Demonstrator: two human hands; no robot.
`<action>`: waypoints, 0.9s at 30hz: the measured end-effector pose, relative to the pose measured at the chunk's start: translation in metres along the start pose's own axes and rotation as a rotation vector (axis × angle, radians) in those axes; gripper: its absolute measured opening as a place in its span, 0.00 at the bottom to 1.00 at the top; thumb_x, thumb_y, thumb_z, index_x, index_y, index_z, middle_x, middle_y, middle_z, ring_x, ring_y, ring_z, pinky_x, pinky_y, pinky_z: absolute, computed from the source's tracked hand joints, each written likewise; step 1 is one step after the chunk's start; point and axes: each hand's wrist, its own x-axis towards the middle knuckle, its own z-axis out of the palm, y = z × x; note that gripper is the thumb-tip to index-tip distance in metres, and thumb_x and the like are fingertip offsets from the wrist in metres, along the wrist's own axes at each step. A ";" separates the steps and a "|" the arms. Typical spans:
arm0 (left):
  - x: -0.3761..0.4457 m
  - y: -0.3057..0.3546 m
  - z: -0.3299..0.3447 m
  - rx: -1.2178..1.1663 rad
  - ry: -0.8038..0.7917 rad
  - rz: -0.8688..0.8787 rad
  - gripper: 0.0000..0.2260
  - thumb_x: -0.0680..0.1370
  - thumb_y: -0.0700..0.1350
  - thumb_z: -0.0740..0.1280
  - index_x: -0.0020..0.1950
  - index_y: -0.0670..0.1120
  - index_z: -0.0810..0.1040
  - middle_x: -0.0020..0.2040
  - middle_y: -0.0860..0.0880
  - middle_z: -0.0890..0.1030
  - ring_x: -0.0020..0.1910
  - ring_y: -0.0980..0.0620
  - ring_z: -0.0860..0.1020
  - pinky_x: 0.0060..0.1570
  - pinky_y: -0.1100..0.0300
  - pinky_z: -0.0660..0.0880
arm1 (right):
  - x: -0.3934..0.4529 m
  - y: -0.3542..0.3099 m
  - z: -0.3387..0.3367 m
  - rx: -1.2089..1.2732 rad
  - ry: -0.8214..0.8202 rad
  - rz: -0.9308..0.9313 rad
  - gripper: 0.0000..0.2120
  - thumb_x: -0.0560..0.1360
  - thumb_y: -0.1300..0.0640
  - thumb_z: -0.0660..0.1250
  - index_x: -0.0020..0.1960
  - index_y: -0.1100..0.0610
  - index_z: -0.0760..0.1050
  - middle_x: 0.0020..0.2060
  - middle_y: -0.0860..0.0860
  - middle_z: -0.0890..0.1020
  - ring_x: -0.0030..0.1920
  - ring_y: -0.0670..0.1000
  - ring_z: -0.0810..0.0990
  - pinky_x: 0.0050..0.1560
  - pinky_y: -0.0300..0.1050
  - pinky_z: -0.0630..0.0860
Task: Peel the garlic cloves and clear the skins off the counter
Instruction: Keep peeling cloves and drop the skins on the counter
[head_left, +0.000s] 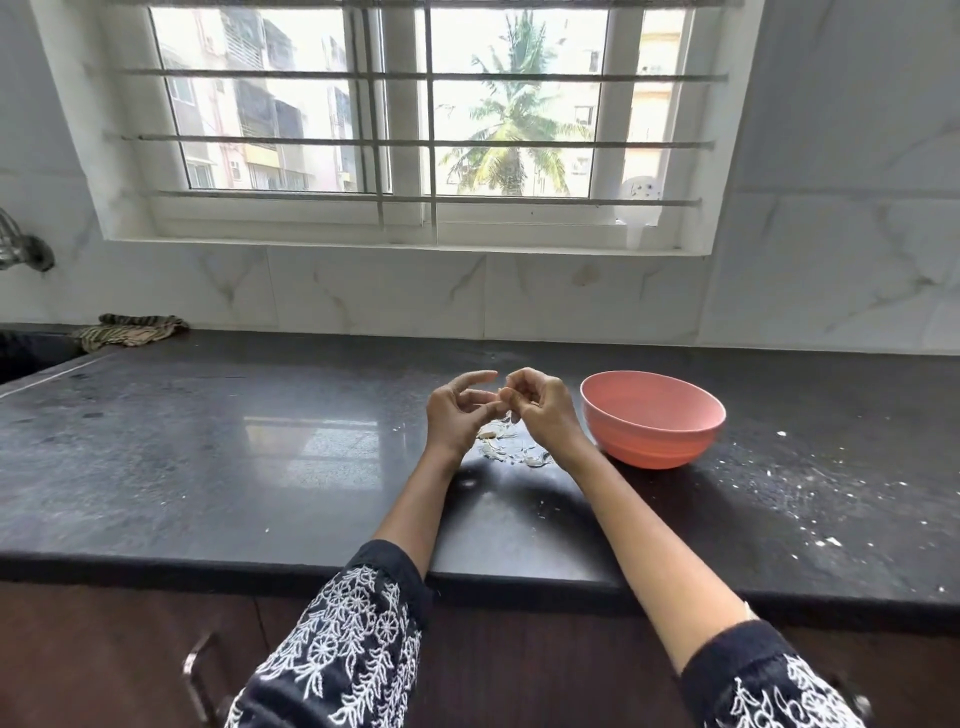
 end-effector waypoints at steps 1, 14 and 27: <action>0.001 0.000 -0.001 -0.034 -0.015 -0.016 0.12 0.69 0.30 0.72 0.50 0.38 0.78 0.32 0.49 0.81 0.29 0.59 0.80 0.30 0.68 0.75 | 0.000 -0.001 -0.001 0.005 0.001 -0.007 0.13 0.74 0.68 0.66 0.36 0.53 0.72 0.28 0.48 0.75 0.26 0.43 0.72 0.33 0.40 0.72; 0.002 -0.003 -0.011 -0.303 0.028 -0.158 0.24 0.55 0.56 0.80 0.44 0.46 0.79 0.37 0.51 0.84 0.38 0.54 0.82 0.42 0.60 0.70 | -0.002 -0.006 -0.003 -0.056 -0.032 -0.021 0.04 0.73 0.64 0.69 0.40 0.61 0.75 0.28 0.49 0.73 0.30 0.48 0.70 0.37 0.46 0.70; 0.008 0.000 -0.005 -0.411 0.088 -0.207 0.04 0.76 0.36 0.65 0.48 0.40 0.79 0.36 0.51 0.84 0.35 0.55 0.83 0.41 0.63 0.80 | -0.002 -0.008 -0.004 -0.035 0.093 0.021 0.06 0.75 0.66 0.64 0.49 0.62 0.79 0.40 0.58 0.84 0.34 0.49 0.81 0.32 0.34 0.75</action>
